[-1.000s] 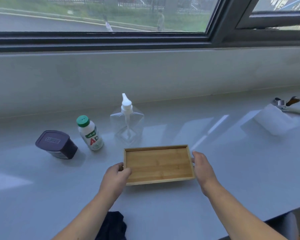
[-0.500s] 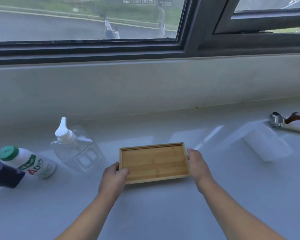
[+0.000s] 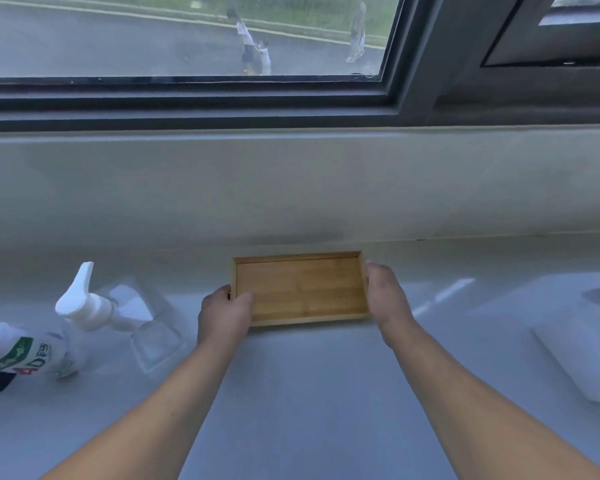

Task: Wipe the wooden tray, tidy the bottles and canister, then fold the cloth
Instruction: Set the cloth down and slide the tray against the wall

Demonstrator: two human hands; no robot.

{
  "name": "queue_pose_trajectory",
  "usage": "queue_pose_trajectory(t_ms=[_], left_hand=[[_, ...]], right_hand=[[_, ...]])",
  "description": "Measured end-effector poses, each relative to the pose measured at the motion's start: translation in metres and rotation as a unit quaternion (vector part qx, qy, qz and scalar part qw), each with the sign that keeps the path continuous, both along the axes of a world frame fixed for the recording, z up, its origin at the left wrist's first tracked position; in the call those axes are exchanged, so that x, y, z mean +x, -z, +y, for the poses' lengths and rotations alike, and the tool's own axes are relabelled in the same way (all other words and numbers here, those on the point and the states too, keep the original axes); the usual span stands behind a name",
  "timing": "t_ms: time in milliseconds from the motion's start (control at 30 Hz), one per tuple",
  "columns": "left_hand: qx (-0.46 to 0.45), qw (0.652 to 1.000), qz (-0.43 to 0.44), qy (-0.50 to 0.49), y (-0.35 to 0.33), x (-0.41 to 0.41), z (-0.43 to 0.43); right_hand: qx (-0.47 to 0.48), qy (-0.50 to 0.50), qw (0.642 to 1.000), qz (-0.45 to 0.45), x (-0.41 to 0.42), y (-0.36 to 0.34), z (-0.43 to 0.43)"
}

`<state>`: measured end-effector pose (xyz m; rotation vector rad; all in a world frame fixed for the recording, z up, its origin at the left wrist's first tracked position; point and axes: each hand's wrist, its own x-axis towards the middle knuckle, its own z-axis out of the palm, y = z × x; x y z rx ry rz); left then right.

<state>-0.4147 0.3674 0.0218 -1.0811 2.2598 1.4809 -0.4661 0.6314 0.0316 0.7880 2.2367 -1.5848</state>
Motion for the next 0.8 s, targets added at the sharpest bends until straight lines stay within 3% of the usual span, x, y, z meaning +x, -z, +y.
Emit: queue_pose_trajectory(t_ms=[467,733,800], left_hand=[[0.003,0.999,0.001,-0.033,0.019,-0.043,-0.008],[0.005,1.0,0.002,0.025,0.003,-0.045,-0.001],[-0.022,0.998,0.034,0.054,-0.006,-0.029,0.003]], right_hand=[[0.023,-0.053,0.997,0.041,-0.044,0.013,-0.004],[0.003,-0.048,0.998,0.044,-0.026,0.003,-0.009],[0.05,-0.056,0.995,0.067,-0.005,0.001,-0.009]])
